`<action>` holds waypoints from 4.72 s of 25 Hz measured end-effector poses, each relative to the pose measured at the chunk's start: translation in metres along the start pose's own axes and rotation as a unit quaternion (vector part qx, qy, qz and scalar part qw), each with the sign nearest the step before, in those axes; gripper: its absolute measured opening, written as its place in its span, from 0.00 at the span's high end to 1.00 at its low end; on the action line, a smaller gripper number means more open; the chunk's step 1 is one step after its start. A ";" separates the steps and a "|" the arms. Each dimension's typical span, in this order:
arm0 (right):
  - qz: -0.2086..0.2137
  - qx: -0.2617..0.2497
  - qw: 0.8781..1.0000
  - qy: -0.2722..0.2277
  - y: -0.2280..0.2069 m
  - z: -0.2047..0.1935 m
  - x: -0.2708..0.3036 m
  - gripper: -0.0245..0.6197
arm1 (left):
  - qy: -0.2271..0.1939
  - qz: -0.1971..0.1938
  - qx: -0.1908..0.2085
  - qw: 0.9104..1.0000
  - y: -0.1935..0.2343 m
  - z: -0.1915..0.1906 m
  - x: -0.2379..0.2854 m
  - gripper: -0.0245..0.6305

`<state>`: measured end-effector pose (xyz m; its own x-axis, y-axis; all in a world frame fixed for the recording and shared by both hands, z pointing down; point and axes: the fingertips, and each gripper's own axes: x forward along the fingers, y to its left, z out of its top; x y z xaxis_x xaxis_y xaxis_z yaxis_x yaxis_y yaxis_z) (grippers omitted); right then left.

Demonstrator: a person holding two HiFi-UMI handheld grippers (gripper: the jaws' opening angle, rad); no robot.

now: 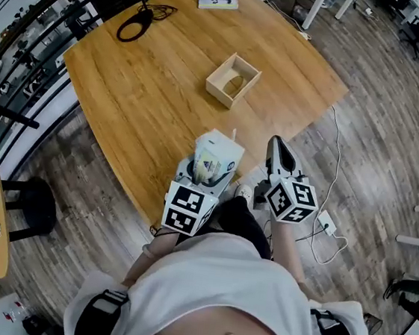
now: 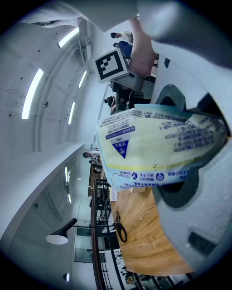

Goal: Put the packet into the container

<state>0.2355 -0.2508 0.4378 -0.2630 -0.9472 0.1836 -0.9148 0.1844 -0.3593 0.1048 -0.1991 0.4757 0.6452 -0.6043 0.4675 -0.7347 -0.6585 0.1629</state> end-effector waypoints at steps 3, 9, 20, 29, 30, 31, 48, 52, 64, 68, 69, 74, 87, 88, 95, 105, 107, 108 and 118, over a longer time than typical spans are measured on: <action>0.017 -0.002 1.000 0.010 -0.010 0.005 0.014 0.95 | -0.004 0.016 -0.006 1.000 0.001 0.009 0.014 0.49; 0.041 -0.002 0.999 0.018 -0.038 0.019 0.037 0.95 | -0.020 0.047 -0.004 0.999 0.008 0.040 0.048 0.49; 0.081 0.000 0.996 0.041 -0.088 0.032 0.063 0.95 | 0.002 0.096 0.024 0.995 0.027 0.077 0.095 0.49; 0.105 0.009 0.993 0.060 -0.089 0.031 0.091 0.95 | 0.054 0.084 0.075 0.992 0.066 0.109 0.119 0.49; 0.106 0.010 0.992 0.062 -0.087 0.031 0.094 0.95 | 0.060 0.078 0.078 0.992 0.070 0.112 0.122 0.49; 0.108 0.010 0.992 0.064 -0.085 0.030 0.097 0.95 | 0.066 0.073 0.083 0.992 0.075 0.114 0.126 0.49; 0.070 0.017 0.994 0.078 -0.107 0.032 0.139 0.95 | 0.187 -0.003 0.110 0.976 0.144 0.092 0.211 0.49; 0.070 0.021 0.994 0.086 -0.108 0.026 0.148 0.95 | 0.211 -0.012 0.108 0.971 0.152 0.080 0.221 0.48; 0.062 0.025 0.993 0.095 -0.117 0.022 0.154 0.95 | 0.264 -0.034 0.111 0.957 0.159 0.054 0.244 0.48; 0.057 0.027 0.993 0.096 -0.122 0.021 0.155 0.95 | 0.276 -0.035 0.113 0.954 0.160 0.048 0.251 0.48; 0.056 0.029 0.993 0.097 -0.123 0.021 0.155 0.95 | 0.279 -0.035 0.113 0.953 0.160 0.046 0.253 0.48; 0.051 0.031 0.993 0.098 -0.130 0.021 0.151 0.95 | 0.292 -0.032 0.105 0.950 0.159 0.039 0.258 0.48; 0.044 0.034 0.994 0.092 -0.137 0.024 0.153 0.95 | 0.320 -0.021 0.122 0.939 0.167 0.029 0.265 0.47; 0.043 0.035 0.994 0.091 -0.137 0.025 0.153 0.95 | 0.319 -0.021 0.122 0.940 0.166 0.029 0.266 0.47; 0.042 0.035 0.995 0.088 -0.137 0.027 0.156 0.95 | 0.320 -0.022 0.129 0.938 0.167 0.030 0.266 0.47; 0.045 0.034 0.995 0.087 -0.135 0.027 0.157 0.95 | 0.326 -0.036 0.139 0.935 0.163 0.034 0.260 0.42; 0.046 0.033 0.995 0.086 -0.134 0.029 0.158 0.95 | 0.326 -0.039 0.143 0.934 0.164 0.037 0.259 0.39; 0.047 0.032 0.995 0.086 -0.134 0.029 0.158 0.95 | 0.327 -0.040 0.144 0.933 0.164 0.039 0.259 0.38; 0.052 0.032 0.994 0.087 -0.131 0.025 0.158 0.95 | 0.327 -0.020 0.149 0.933 0.171 0.040 0.254 0.37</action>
<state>0.3212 -0.4312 0.4904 -0.4088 -0.8630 0.2969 -0.8600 0.2555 -0.4417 0.1516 -0.4829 0.5879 0.3345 -0.2372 0.9121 -0.5588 -0.8292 -0.0107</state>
